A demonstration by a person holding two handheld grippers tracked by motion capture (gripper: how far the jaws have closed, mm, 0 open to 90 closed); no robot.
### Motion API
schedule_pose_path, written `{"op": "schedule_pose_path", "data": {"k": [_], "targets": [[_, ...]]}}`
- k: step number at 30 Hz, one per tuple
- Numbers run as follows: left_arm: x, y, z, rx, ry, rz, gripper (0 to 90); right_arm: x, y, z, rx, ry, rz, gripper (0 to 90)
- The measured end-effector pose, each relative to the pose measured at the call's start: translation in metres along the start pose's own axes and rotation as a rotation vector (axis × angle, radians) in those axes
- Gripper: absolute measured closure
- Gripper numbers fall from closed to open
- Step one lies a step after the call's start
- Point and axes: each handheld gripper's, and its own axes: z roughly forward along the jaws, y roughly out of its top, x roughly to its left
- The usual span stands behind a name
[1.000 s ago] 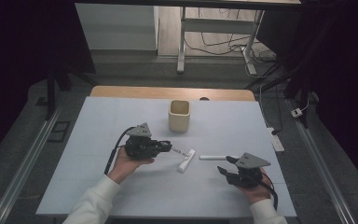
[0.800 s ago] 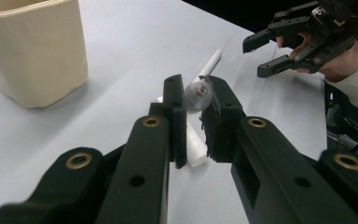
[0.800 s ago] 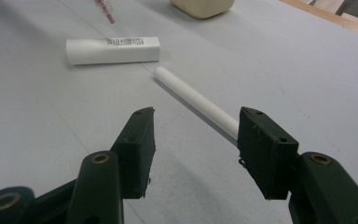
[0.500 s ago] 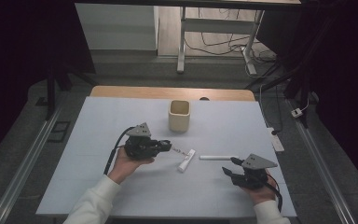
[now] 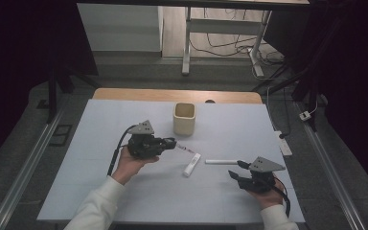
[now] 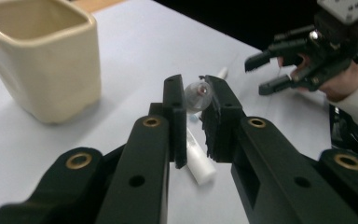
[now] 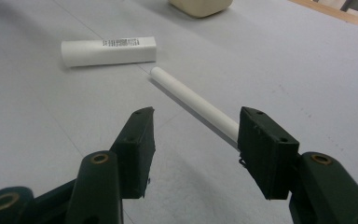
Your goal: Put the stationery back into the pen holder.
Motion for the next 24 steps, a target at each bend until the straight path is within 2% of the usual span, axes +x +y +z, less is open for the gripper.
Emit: {"op": "schedule_pose_path", "data": {"k": [4, 8, 12, 16, 21, 24], "targets": [[0.005, 0.014, 0.001, 0.002, 0.026, 0.01, 79.1, -0.001, -0.001, 0.0, -0.002, 0.008, 0.003, 46.1], [0.01, 0.028, -0.003, -0.014, 0.044, 0.017, 79.1, -0.003, -0.001, 0.0, 0.006, -0.009, 0.002, 46.1], [0.016, 0.039, -0.005, -0.026, 0.059, 0.018, 79.1, -0.005, -0.002, -0.001, 0.001, -0.007, 0.016, 46.1], [0.024, 0.048, -0.009, -0.049, 0.066, -0.001, 79.1, -0.005, -0.002, -0.001, 0.006, -0.01, 0.016, 46.1], [0.037, 0.055, -0.014, -0.081, 0.081, -0.046, 79.1, -0.005, -0.002, 0.002, 0.023, -0.011, 0.012, 45.9], [0.042, 0.059, -0.017, -0.107, 0.107, -0.056, 79.1, -0.005, -0.002, 0.001, 0.015, -0.011, 0.015, 45.9]]}}
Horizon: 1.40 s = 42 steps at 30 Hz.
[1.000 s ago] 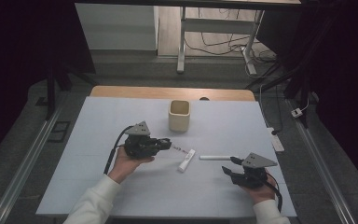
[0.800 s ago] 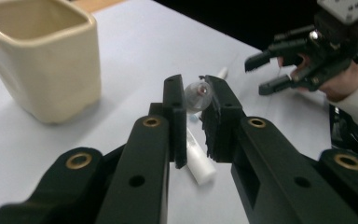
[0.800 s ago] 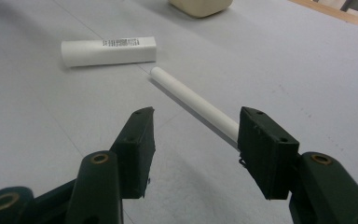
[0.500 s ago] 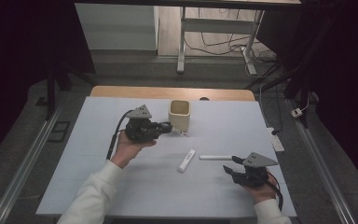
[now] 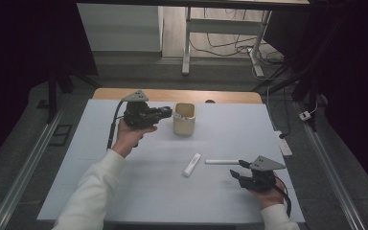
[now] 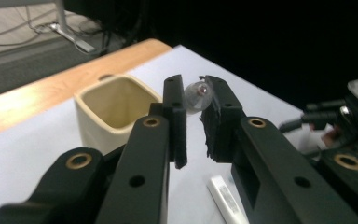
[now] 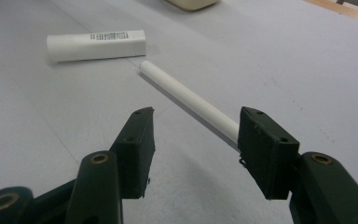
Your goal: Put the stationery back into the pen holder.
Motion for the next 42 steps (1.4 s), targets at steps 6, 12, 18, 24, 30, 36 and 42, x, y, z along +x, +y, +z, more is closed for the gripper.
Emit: {"op": "schedule_pose_path", "data": {"k": [6, 12, 18, 24, 30, 36, 42], "targets": [[0.004, 0.014, 0.003, 0.002, 0.04, 0.015, 79.1, 0.001, 0.0, 0.001, 0.001, 0.006, -0.002, 45.9], [0.013, 0.023, 0.017, 0.034, 0.076, 0.005, 79.0, 0.0, 0.0, 0.001, 0.001, 0.01, -0.001, 45.9], [0.021, 0.022, 0.032, 0.076, 0.135, -0.006, 78.9, -0.001, 0.0, 0.001, -0.007, 0.004, -0.002, 45.9], [0.024, 0.019, 0.042, 0.109, 0.15, -0.001, 78.8, 0.0, 0.0, 0.002, -0.002, -0.001, -0.008, 45.9], [0.026, 0.017, 0.045, 0.12, 0.15, -0.008, 78.6, 0.0, 0.0, 0.002, -0.003, -0.004, -0.009, 46.0], [0.028, 0.014, 0.046, 0.117, 0.145, -0.036, 60.4, 0.0, 0.0, 0.002, 0.0, 0.0, -0.009, 45.9], [0.023, 0.009, 0.04, 0.125, 0.135, -0.018, 51.6, 0.0, 0.0, 0.002, 0.0, 0.0, -0.007, 45.8]]}}
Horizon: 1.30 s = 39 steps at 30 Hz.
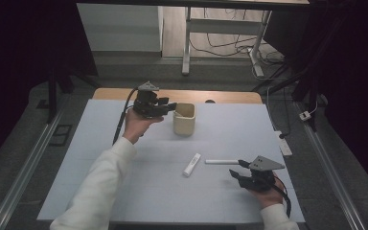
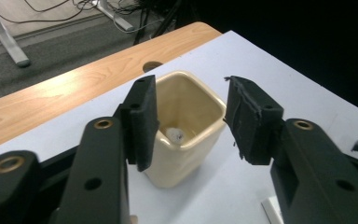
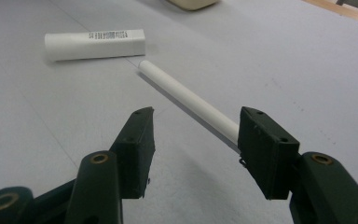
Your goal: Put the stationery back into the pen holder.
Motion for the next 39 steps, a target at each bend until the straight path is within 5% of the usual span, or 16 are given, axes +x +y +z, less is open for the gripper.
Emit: {"op": "schedule_pose_path", "data": {"k": [16, 24, 29, 39], "targets": [[-0.016, -0.056, -0.035, 0.039, -0.016, 0.062, 49.5, -0.001, -0.001, 0.0, 0.002, 0.0, 0.011, 45.5], [-0.02, -0.098, -0.066, 0.062, 0.046, 0.085, 48.2, -0.001, -0.001, -0.001, 0.005, -0.003, 0.011, 45.4], [-0.018, -0.126, -0.089, 0.07, 0.069, 0.059, 47.2, -0.005, 0.001, -0.001, -0.018, -0.005, 0.01, 45.6], [-0.017, -0.166, -0.107, 0.08, 0.09, 0.071, 43.2, -0.005, 0.001, 0.0, -0.011, -0.004, 0.014, 45.5]]}}
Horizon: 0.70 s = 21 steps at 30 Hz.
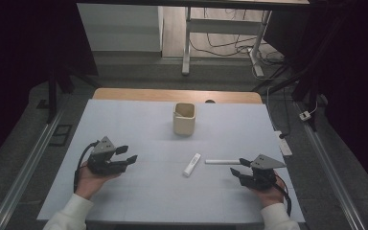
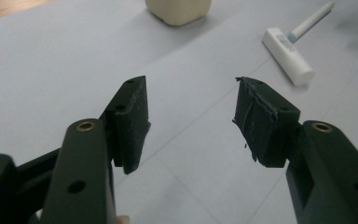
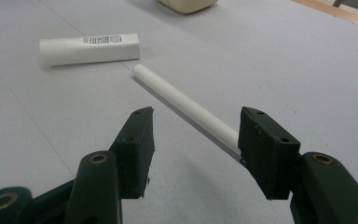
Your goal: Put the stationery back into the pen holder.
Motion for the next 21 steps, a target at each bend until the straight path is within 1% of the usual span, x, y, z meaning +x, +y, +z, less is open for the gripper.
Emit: {"op": "schedule_pose_path", "data": {"k": [1, 2, 4, 9, 12, 13, 14, 17, 18, 21], "targets": [[-0.001, -0.003, -0.001, 0.005, 0.004, 0.011, 42.9, 0.0, 0.0, 0.0, 0.003, -0.007, -0.003, 45.5], [-0.001, -0.005, -0.001, 0.01, 0.004, 0.018, 42.5, 0.0, 0.0, 0.0, 0.003, 0.001, -0.005, 45.5], [-0.002, -0.009, -0.004, 0.014, 0.006, 0.028, 41.6, -0.001, 0.001, 0.0, 0.007, 0.001, -0.012, 45.5], [-0.004, -0.019, -0.008, 0.014, 0.014, 0.017, 39.8, -0.002, 0.003, -0.001, 0.015, 0.0, -0.026, 45.6], [-0.003, -0.022, -0.005, 0.026, 0.02, 0.024, 38.7, -0.003, 0.005, -0.002, 0.014, 0.007, -0.034, 45.6], [-0.003, -0.023, -0.004, 0.029, 0.02, 0.024, 38.4, -0.003, 0.006, -0.002, 0.015, 0.003, -0.034, 45.6], [-0.002, -0.023, -0.003, 0.032, 0.019, 0.025, 38.1, -0.003, 0.006, -0.003, 0.012, 0.013, -0.033, 45.5], [-0.001, -0.024, -0.001, 0.035, 0.027, 0.018, 37.4, -0.003, 0.01, -0.003, 0.02, 0.016, -0.041, 45.4], [0.0, -0.025, -0.001, 0.036, 0.027, 0.015, 37.1, -0.003, 0.012, -0.003, 0.021, 0.035, -0.043, 45.4], [0.001, -0.026, 0.001, 0.045, 0.028, 0.015, 36.6, -0.002, 0.019, -0.002, 0.048, 0.036, -0.078, 45.2]]}}
